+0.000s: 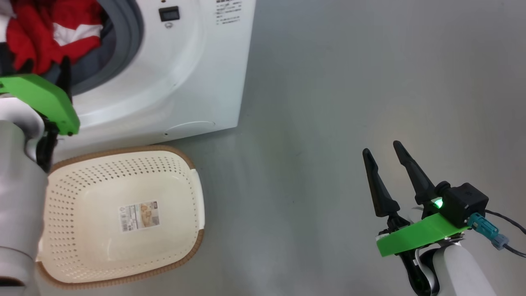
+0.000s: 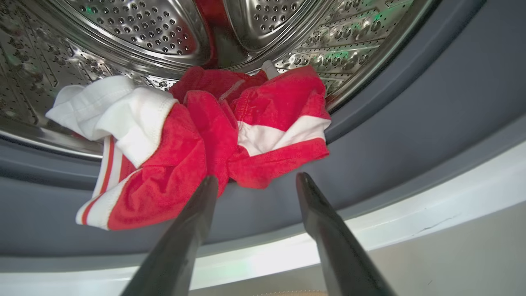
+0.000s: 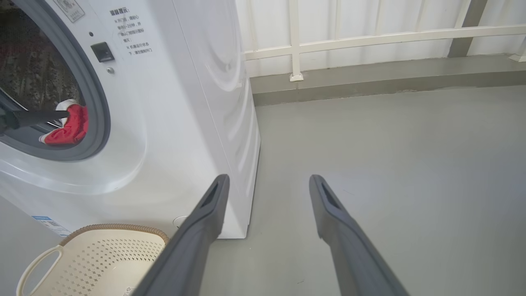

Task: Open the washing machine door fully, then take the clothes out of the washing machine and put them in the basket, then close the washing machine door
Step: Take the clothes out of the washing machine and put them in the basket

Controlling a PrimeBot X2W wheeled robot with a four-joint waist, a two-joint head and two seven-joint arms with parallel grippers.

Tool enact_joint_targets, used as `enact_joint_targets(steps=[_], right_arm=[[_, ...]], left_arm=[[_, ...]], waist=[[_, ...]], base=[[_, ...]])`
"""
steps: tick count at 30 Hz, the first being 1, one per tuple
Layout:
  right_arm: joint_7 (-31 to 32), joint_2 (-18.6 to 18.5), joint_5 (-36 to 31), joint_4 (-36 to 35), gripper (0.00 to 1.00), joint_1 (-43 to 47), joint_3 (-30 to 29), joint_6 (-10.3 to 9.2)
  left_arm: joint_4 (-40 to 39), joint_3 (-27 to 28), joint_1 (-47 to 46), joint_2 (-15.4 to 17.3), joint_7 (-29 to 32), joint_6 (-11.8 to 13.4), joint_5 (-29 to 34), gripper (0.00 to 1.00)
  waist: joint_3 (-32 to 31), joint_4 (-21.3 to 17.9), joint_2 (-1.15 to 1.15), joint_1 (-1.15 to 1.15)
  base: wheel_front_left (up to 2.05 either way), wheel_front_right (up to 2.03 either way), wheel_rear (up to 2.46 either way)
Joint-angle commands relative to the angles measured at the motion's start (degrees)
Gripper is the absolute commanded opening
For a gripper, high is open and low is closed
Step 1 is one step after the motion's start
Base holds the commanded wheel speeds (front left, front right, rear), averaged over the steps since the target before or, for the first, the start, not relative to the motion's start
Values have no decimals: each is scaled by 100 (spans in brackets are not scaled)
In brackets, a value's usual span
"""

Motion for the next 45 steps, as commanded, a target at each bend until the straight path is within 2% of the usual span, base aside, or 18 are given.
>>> enact_joint_targets(steps=[1,17,29,30,32,33,40,45], right_arm=[[-68,16,39,-143,100,-70,163,9],[-68,86,98,-189,100,-215,327,9],[-68,99,113,-196,100,-258,326,9],[-68,99,117,-195,100,-270,330,9],[-68,100,128,-197,100,-297,340,9],[-68,100,128,-198,100,-304,343,9],[-68,101,108,-218,100,-306,330,9],[-68,101,67,-241,100,-289,300,9]], left_arm=[[-16,40,-231,324,-20,10,52,100],[548,-212,-817,682,27,-23,70,100],[674,-309,-988,785,-26,-30,-41,100],[681,-317,-993,790,-34,-31,-50,76],[701,-342,-1007,798,-38,-31,-81,7],[706,-353,-1010,797,-36,-32,-93,0],[726,-450,-994,744,-64,-33,-203,0],[680,-434,-907,639,-321,-33,-416,0]], waist=[[115,-117,0,0],[480,-473,0,0],[581,-559,0,0],[580,-564,0,0],[578,-575,0,0],[576,-577,0,0],[555,-571,0,0],[483,-481,0,0]], base=[[0,0,0],[0,0,0],[0,0,0],[0,0,0],[0,0,0],[0,0,0],[0,0,0],[0,0,0]])
